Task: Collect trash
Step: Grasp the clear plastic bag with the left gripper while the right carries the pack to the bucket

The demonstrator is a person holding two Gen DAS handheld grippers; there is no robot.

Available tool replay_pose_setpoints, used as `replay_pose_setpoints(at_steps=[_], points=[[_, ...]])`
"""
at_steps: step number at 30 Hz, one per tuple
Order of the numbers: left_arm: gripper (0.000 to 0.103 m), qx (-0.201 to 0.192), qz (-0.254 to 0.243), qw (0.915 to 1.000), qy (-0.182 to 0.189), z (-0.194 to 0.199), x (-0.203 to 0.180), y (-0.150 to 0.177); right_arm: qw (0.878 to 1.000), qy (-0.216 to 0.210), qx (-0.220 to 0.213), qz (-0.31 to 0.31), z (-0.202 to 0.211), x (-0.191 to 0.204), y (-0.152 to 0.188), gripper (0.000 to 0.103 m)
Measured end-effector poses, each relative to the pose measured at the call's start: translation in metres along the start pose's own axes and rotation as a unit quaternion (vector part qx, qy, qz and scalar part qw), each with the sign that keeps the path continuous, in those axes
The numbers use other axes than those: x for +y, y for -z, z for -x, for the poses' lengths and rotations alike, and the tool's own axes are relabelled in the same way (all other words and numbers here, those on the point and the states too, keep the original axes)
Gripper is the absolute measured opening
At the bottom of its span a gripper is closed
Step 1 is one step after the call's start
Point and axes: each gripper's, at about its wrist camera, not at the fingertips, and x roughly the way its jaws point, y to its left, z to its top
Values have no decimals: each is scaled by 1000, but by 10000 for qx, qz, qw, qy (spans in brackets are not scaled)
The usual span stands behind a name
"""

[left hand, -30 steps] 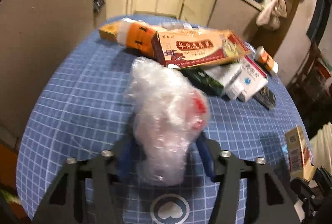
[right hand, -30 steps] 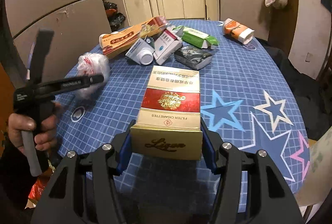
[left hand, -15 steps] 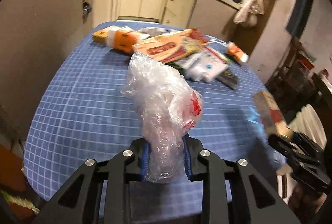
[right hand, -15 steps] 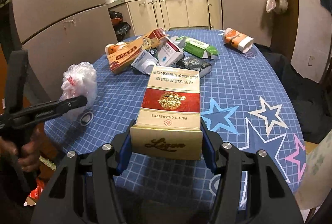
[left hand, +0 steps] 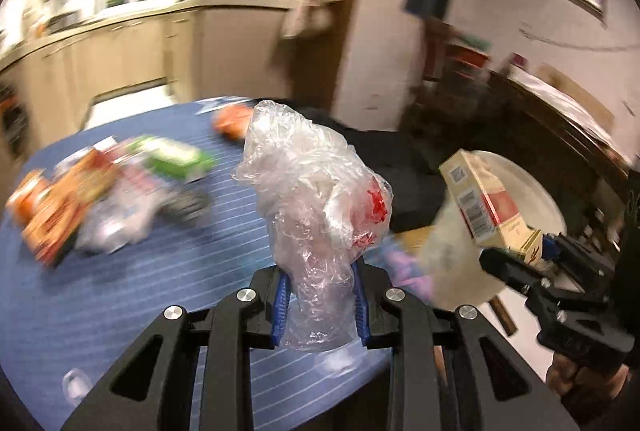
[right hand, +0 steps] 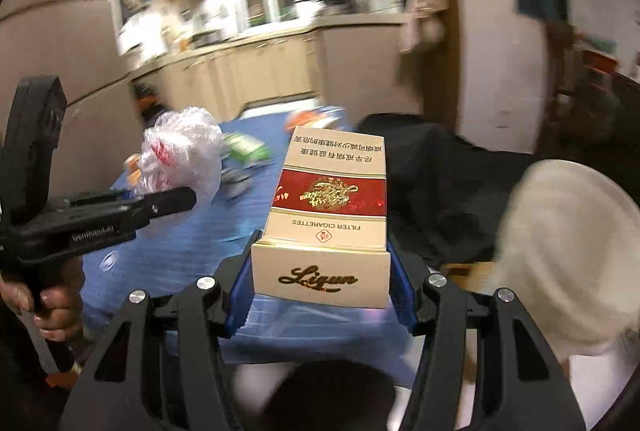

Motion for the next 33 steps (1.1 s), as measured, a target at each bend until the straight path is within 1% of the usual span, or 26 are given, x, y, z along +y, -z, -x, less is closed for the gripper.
replay_pose_setpoints(at_steps=[3,7,11,15,18,20,24,25,26,27,28,29,30,31,33], points=[[28,27,-378,9985,395,-22,-48,-15,9987,423,-261,-140,25,-36,-9,54],[28,107,-846,9922,912,-56,-114,-35,9930,1037,-538,-191,47,-79,-20,54],[28,204,-1049,9855,1315,-84,-163,-50,9848,1572,-664,-330,63,-122,-26,54],[28,312,-1289,9770,1667,-117,-205,-67,9764,2065,-531,-343,64,-157,-22,54],[28,377,-1457,9715,1832,-136,-232,-75,9712,2321,-381,-390,59,-182,-15,54],[28,432,-1564,9668,1973,-152,-250,-81,9687,2417,-312,-478,56,-198,-12,54],[30,566,-1715,9629,2005,-181,-273,-84,9668,2487,-166,-569,46,-221,-8,55],[32,595,-1754,9620,2004,-185,-276,-84,9663,2503,-133,-584,46,-229,-6,55],[34,618,-1789,9616,1985,-187,-278,-82,9661,2508,-116,-594,46,-227,-4,55],[45,632,-1822,9616,1953,-189,-278,-83,9672,2473,-20,-582,39,-231,-4,56],[60,632,-1859,9625,1874,-194,-280,-83,9668,2492,81,-555,36,-229,-2,57],[67,566,-1847,9648,1787,-195,-277,-85,9649,2567,95,-552,34,-230,-2,59],[73,476,-1806,9667,1748,-194,-276,-87,9635,2615,38,-570,34,-231,-2,69],[73,428,-1747,9681,1742,-193,-272,-89,9641,2588,-13,-589,36,-231,-1,74],[73,426,-1690,9685,1777,-188,-267,-92,9648,2548,-103,-636,39,-231,0,74]])
